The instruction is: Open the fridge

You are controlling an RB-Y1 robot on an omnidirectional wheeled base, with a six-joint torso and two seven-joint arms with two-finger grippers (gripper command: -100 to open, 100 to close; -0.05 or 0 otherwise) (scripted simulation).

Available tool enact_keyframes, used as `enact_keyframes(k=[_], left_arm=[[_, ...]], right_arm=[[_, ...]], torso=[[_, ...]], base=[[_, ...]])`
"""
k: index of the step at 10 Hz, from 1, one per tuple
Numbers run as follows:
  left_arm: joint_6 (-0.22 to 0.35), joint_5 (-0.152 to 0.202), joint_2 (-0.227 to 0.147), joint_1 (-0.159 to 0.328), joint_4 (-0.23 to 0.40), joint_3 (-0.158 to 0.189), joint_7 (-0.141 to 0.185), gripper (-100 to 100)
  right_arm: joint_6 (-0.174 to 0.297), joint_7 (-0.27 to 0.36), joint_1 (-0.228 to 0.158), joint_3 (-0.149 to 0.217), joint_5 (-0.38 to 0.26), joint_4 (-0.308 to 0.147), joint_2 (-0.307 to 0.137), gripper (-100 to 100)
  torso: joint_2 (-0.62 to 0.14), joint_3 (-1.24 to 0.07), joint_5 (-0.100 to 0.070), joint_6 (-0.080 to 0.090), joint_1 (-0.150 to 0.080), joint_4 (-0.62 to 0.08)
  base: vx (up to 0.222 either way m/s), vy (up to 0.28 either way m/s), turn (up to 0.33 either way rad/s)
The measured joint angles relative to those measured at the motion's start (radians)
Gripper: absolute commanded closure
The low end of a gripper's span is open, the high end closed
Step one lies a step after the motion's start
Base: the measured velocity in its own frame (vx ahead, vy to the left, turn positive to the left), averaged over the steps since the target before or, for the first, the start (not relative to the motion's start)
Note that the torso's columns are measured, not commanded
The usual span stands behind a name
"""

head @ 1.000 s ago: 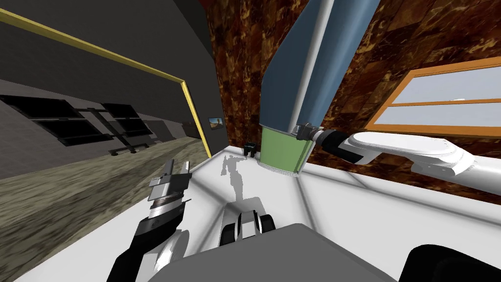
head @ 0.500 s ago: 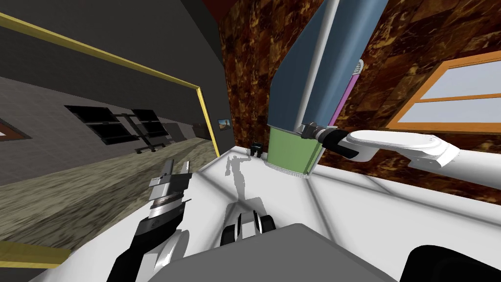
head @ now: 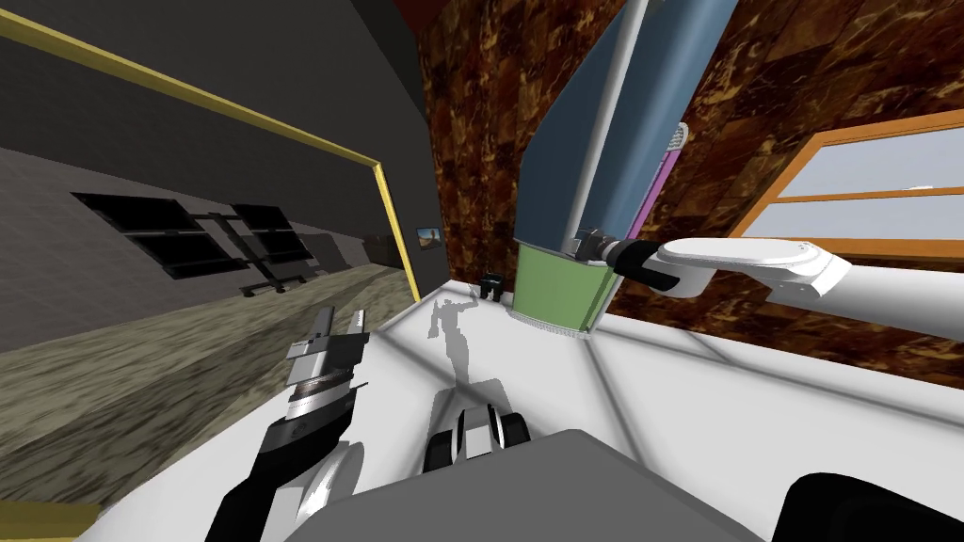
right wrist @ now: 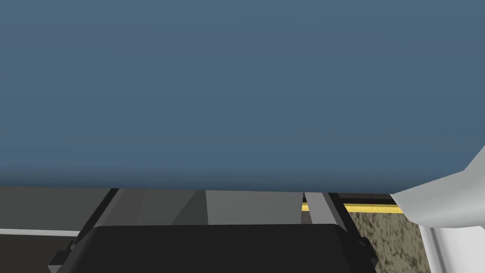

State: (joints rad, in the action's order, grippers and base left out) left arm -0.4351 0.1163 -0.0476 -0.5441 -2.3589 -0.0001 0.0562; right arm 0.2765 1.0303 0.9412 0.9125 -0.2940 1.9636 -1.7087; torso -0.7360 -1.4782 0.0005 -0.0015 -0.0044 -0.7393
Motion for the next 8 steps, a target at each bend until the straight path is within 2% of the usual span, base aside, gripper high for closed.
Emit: enact_keyframes(k=[1, 4, 5, 6, 8], left_arm=[[0.0, 0.0, 0.0, 0.0, 0.0, 0.0, 0.0, 0], [0.0, 0.0, 0.0, 0.0, 0.0, 0.0, 0.0, 0], [0.0, 0.0, 0.0, 0.0, 0.0, 0.0, 0.0, 0], [0.0, 0.0, 0.0, 0.0, 0.0, 0.0, 0.0, 0], [0.0, 0.0, 0.0, 0.0, 0.0, 0.0, 0.0, 0]], right_arm=[[-0.013, -0.011, -0.004, 0.002, 0.01, -0.023, -0.027, -100], [-0.043, 0.016, 0.03, 0.061, 0.084, -0.046, -0.074, -100], [-0.062, 0.021, 0.033, 0.07, 0.097, -0.062, -0.087, -100], [-0.068, 0.021, 0.035, 0.069, 0.098, -0.064, -0.087, 0], [-0.067, 0.021, 0.039, 0.064, 0.098, -0.065, -0.086, 0]], torso=[[0.001, -0.001, 0.003, 0.0, 0.006, -0.001], [-0.002, 0.0, 0.008, -0.002, 0.012, -0.005], [-0.003, 0.0, 0.01, -0.003, 0.012, -0.007], [-0.004, 0.002, 0.007, -0.002, 0.012, -0.004], [-0.004, 0.004, 0.003, 0.0, 0.009, -0.001]], base=[[0.004, -0.001, -0.125], [0.009, 0.011, -0.12], [0.004, -0.001, -0.035], [-0.001, -0.005, -0.01], [0.0, 0.0, 0.0]])
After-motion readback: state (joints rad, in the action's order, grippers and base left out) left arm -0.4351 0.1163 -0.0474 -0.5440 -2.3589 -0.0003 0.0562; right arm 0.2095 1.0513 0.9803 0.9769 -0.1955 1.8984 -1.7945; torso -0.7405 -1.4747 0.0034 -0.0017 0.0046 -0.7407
